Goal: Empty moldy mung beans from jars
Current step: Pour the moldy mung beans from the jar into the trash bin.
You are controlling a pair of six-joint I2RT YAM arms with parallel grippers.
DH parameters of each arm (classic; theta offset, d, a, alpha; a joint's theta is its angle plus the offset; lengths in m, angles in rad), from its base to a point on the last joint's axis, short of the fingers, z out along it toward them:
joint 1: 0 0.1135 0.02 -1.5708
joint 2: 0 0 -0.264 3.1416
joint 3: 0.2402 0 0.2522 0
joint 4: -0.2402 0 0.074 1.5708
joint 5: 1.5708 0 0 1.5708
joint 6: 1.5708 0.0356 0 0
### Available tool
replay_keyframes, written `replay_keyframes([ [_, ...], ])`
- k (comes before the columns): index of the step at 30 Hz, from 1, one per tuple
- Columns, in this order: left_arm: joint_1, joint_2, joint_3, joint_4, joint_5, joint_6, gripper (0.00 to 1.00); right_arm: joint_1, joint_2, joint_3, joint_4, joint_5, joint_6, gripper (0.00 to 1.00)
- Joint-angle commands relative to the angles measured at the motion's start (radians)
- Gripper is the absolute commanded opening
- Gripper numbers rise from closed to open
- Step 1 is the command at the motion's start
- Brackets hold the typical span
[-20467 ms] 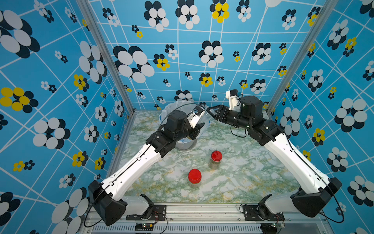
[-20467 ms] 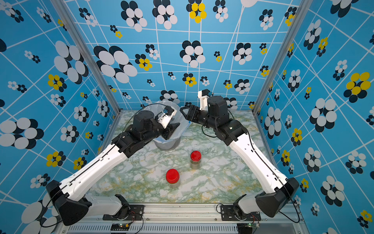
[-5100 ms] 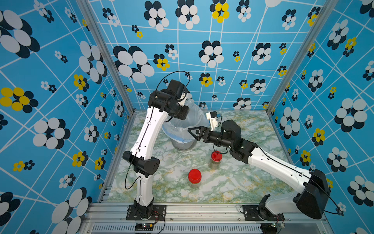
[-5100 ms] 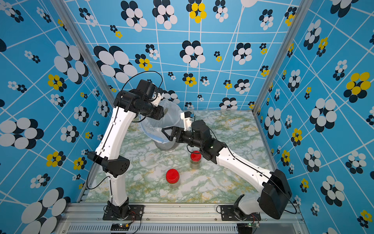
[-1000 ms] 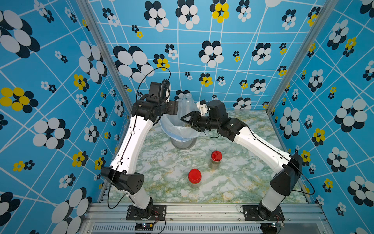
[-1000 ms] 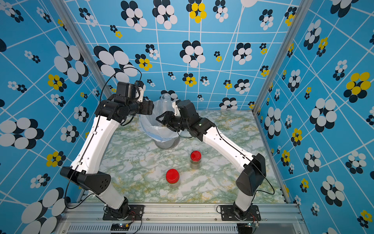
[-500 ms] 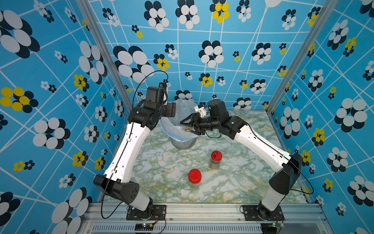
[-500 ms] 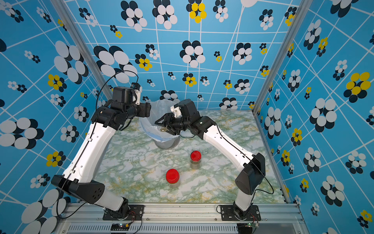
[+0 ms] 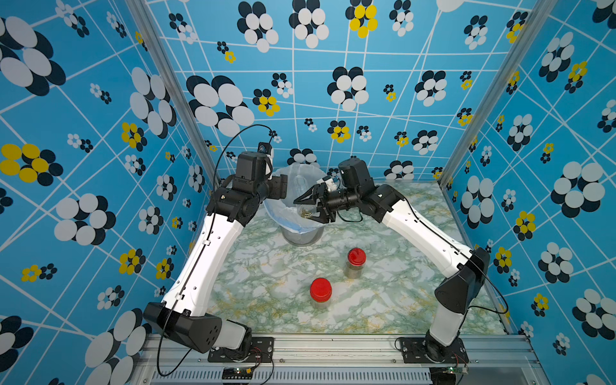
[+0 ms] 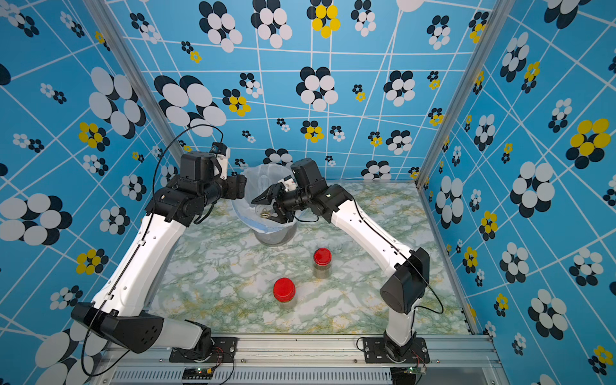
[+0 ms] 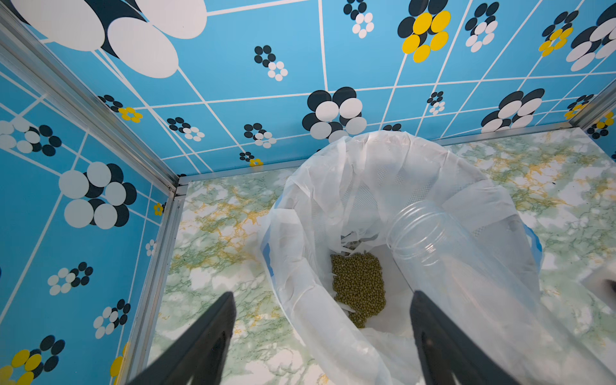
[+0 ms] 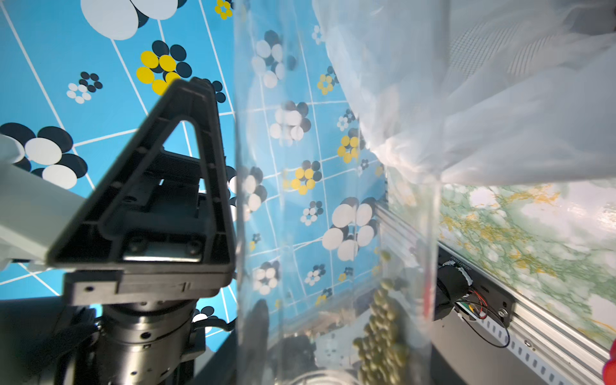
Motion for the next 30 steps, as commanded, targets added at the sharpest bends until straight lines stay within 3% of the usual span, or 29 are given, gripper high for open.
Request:
replay_keyframes([
  [1, 0.005, -0.020, -0.029, 0.047, 0.000, -0.012, 0.84, -0.008, 0.016, 0.013, 0.011, -0.031, 0.093, 0.49],
  [12, 0.006, -0.039, -0.068, 0.090, 0.004, -0.018, 0.84, -0.023, 0.057, 0.026, 0.101, -0.033, 0.241, 0.49],
  [21, 0.005, -0.051, -0.068, 0.084, 0.007, -0.009, 0.84, -0.027, 0.093, 0.082, 0.130, -0.047, 0.279, 0.48],
  [25, 0.005, -0.058, -0.068, 0.088, 0.012, -0.010, 0.84, -0.027, 0.105, 0.165, 0.036, -0.046, 0.174, 0.48],
  [30, 0.006, -0.062, -0.066, 0.096, 0.023, -0.013, 0.84, -0.025, 0.141, 0.392, -0.267, -0.001, -0.085, 0.47],
])
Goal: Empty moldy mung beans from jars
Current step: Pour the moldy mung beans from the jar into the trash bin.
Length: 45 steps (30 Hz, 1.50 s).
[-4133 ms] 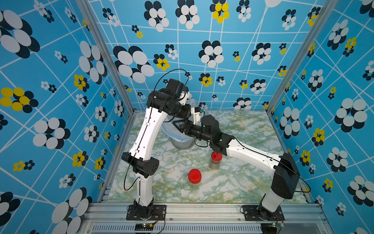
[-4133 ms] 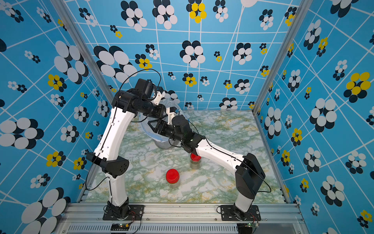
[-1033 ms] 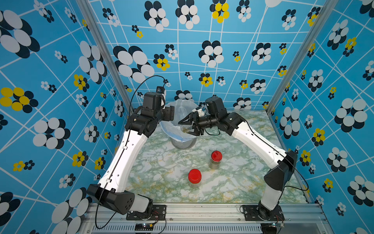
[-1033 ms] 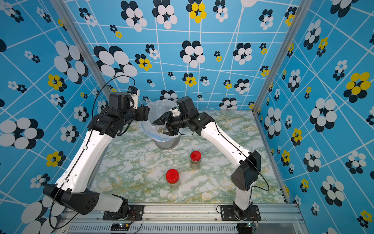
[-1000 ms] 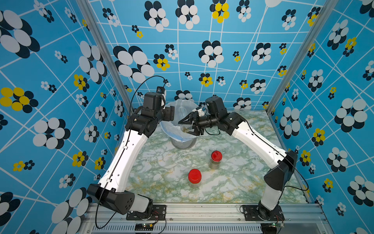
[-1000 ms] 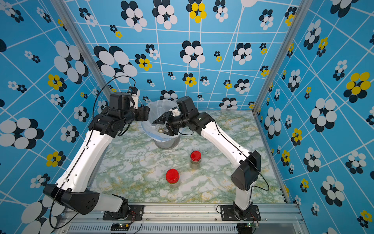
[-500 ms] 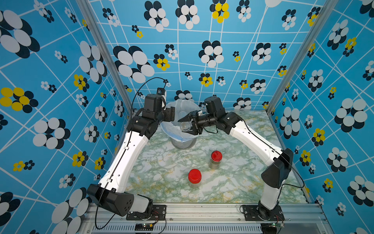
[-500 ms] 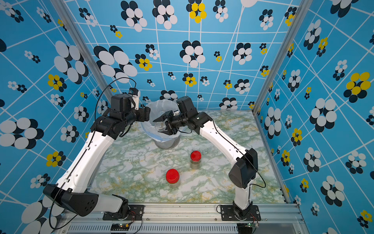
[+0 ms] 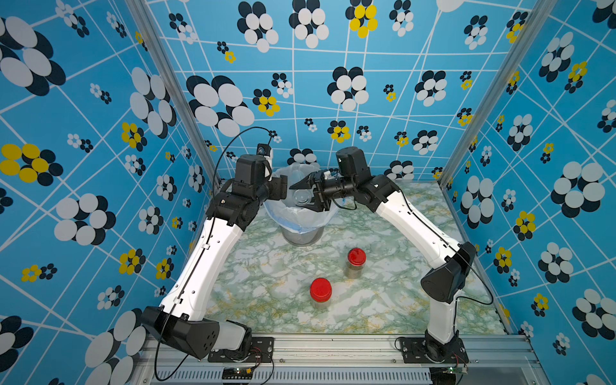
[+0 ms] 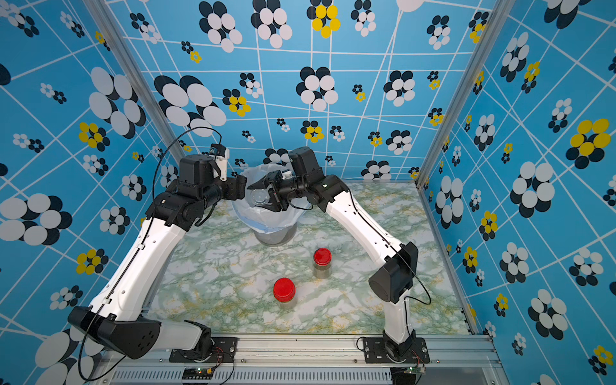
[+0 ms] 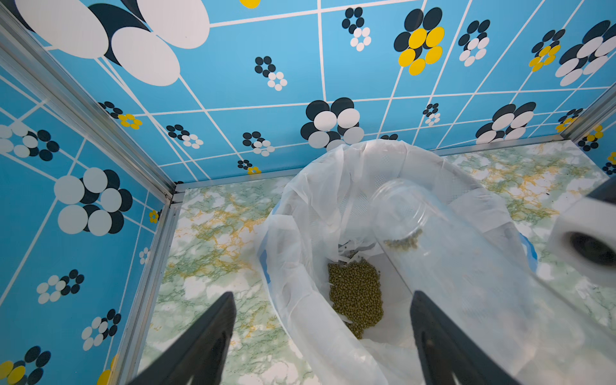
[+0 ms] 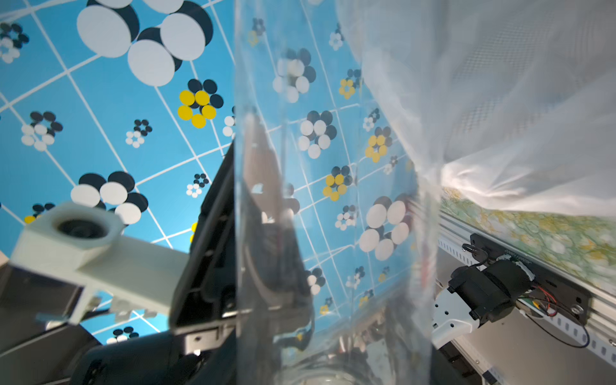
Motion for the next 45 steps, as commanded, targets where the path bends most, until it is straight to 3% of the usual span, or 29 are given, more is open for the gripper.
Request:
replay_keyframes([
  [1, 0.006, -0.024, -0.009, 0.027, 0.021, -0.006, 0.84, -0.005, -0.004, 0.092, -0.194, 0.032, -0.204, 0.47],
  [10, 0.005, -0.046, -0.007, 0.024, 0.029, -0.008, 0.84, 0.008, -0.090, 0.072, -0.289, 0.160, -0.477, 0.45],
  [23, 0.003, -0.093, -0.027, -0.010, 0.114, -0.039, 0.85, 0.013, -0.295, -0.193, -0.166, 0.373, -0.827, 0.44],
  [31, 0.001, -0.160, -0.112, -0.019, 0.301, -0.030, 0.85, 0.018, -0.524, -0.577, 0.102, 0.687, -1.130, 0.42],
  [36, -0.001, -0.267, -0.201, 0.023, 0.286, -0.046, 0.85, 0.018, -0.634, -0.798, 0.283, 0.864, -1.268, 0.42],
  [43, -0.013, -0.340, -0.258, 0.048, 0.268, -0.042, 0.86, 0.012, -0.748, -1.038, 0.543, 1.072, -1.326, 0.42],
  [45, -0.014, -0.338, -0.259, 0.050, 0.262, -0.033, 0.86, 0.002, -0.759, -1.082, 0.585, 1.076, -1.337, 0.43],
])
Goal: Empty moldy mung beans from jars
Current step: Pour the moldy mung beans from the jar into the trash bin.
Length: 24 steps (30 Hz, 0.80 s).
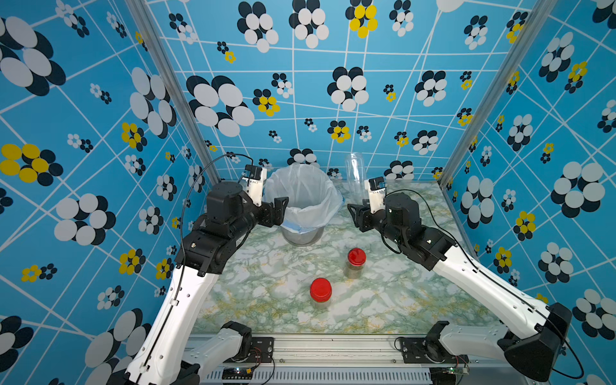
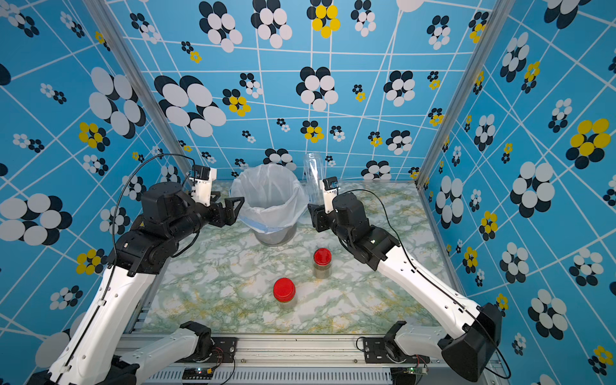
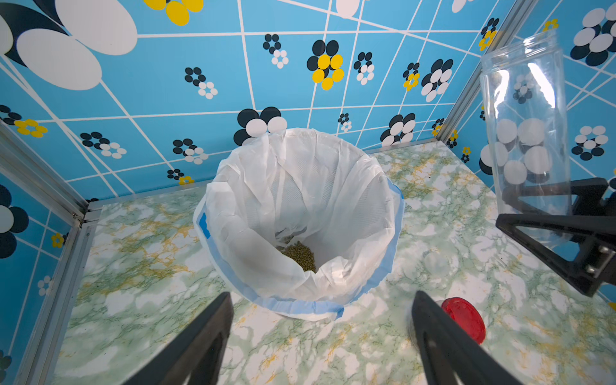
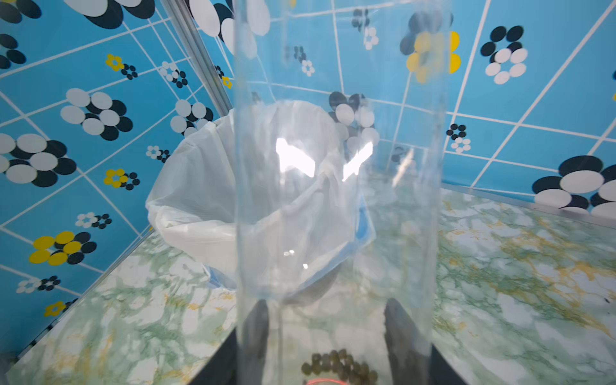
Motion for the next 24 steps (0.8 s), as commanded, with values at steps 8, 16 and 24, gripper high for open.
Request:
replay_keyframes([
  [8, -0.011, 0.023, -0.037, 0.015, -0.020, 0.019, 0.86, -0.015, 0.008, -0.004, 0.123, 0.058, -0.089, 0.42],
  [16, -0.018, -0.027, -0.105, 0.068, -0.048, -0.020, 0.86, -0.013, 0.242, 0.410, -0.437, 0.271, -0.103, 0.36],
  [24, -0.031, -0.027, -0.115, 0.069, -0.060, -0.025, 0.86, 0.033, 0.361, 0.618, -0.629, 0.367, -0.262, 0.35],
])
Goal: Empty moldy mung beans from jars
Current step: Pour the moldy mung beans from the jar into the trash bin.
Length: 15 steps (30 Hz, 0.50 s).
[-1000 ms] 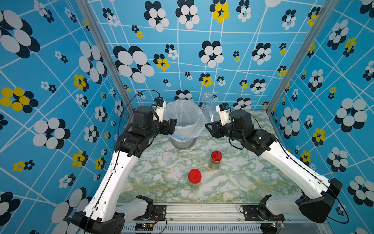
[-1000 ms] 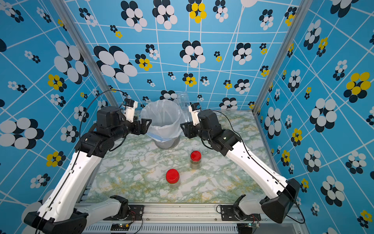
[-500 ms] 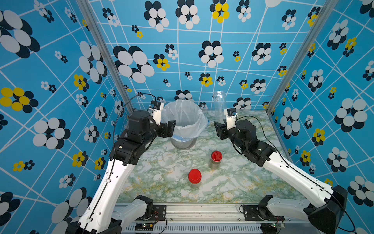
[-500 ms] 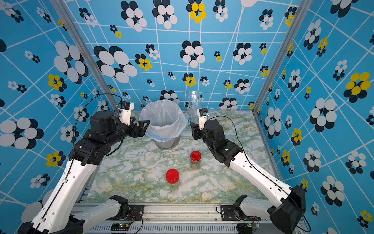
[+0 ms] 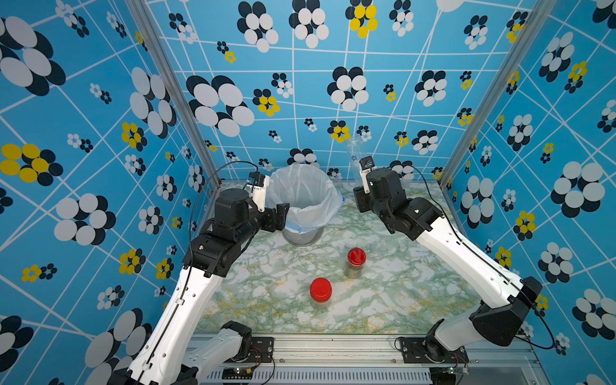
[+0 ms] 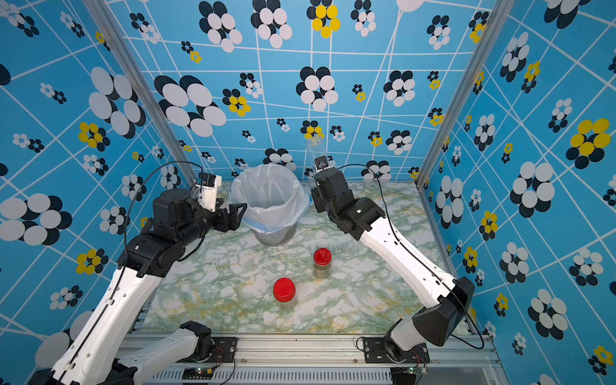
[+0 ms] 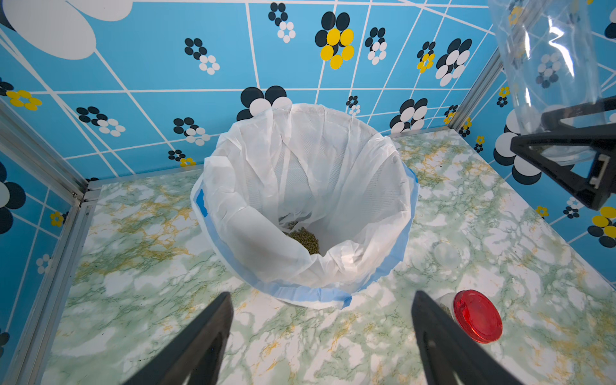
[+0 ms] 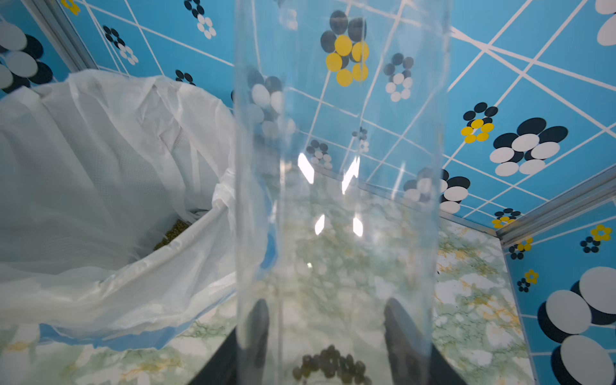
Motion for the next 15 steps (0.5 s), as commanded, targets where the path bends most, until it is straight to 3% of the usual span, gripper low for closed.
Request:
replay_keyframes([
  [1, -0.009, -0.011, -0.012, 0.027, -0.020, -0.010, 0.86, 0.035, 0.065, 0.120, -0.174, 0.083, -0.120, 0.35],
  [5, -0.009, -0.012, -0.011, 0.025, -0.028, -0.009, 0.86, 0.096, 0.132, 0.200, -0.201, 0.113, -0.253, 0.35],
  [11, -0.012, -0.033, -0.023, 0.019, -0.068, -0.006, 0.86, 0.129, 0.261, 0.418, -0.392, 0.119, -0.349, 0.33],
  [15, -0.011, -0.057, -0.036, 0.030, -0.095, -0.004, 0.86, 0.163, 0.348, 0.534, -0.493, 0.242, -0.426, 0.33],
])
